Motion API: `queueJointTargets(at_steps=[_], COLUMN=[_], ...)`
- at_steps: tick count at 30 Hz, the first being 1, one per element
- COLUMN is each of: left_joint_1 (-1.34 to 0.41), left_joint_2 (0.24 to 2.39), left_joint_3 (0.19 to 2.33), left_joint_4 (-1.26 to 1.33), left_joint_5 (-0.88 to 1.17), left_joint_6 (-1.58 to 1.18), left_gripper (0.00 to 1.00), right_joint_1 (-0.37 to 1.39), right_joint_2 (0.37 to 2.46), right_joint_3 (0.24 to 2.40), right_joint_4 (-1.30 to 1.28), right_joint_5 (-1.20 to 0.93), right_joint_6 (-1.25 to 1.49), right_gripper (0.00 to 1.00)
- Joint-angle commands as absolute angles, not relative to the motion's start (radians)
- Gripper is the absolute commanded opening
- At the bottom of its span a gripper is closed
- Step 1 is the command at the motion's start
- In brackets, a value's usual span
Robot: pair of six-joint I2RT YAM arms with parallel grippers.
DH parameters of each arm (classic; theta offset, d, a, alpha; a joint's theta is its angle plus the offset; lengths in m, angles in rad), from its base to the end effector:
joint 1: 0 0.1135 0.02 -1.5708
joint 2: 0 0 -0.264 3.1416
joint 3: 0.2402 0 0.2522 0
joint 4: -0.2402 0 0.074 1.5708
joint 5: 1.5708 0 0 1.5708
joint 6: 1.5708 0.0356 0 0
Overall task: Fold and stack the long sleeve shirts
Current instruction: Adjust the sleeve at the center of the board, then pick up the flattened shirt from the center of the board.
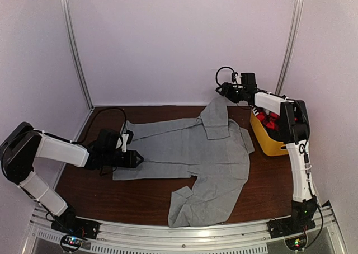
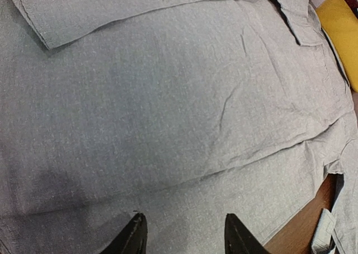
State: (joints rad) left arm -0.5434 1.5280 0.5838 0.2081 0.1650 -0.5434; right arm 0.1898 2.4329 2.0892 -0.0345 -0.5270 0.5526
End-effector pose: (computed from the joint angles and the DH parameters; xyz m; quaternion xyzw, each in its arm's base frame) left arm 0.2382 -0.1507 0.1408 0.0334 0.9111 -0.2734 0.3068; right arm 0.5551 0.1249 0.2206 0.0003 0.8121 0.3975 0.4271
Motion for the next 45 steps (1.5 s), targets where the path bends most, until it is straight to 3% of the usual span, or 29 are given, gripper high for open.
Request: queueJointTargets(at_steps=[1,8,12,19,23,32,45], left_joint_1=[-0.545,-0.545,-0.543,-0.543,-0.542,-0.543,-0.543], left_joint_2=[1.514,1.424,1.370,1.305,1.279,1.204,1.131], left_joint_3=[0.613,0.626,0.635,0.647,0.658,0.611,0.634], left_joint_4=[0.222,0.181,0.145,0.085,0.033,-0.110,-0.218], left_joint_5=[0.176,0.102,0.069,0.065,0.101,0.205,0.172], left_joint_6=[-0.524,-0.499,-0.492,-0.527,-0.525,-0.540,-0.501], left_gripper=[0.51,0.64,0.69,0.97,0.98,0.98,0.96], right_joint_1=[0.187,0.190,0.204,0.295,0.396,0.650,0.759], right_joint_2=[2.345,2.079,1.916,1.618,1.468,1.289,1.446], right_joint_3=[2.091,1.726,1.501,1.133,0.953,0.760,0.776], right_joint_4=[-0.177,-0.171,-0.151,-0.186,-0.238,-0.408,-0.457], right_joint_5=[-0.373,-0.208,-0.174,-0.156,-0.160,-0.141,-0.164], right_joint_6=[0.451,0.338,0.300,0.273,0.280,0.360,0.328], right_gripper=[0.75,0.95,0.98,0.97,0.97,0.93,0.89])
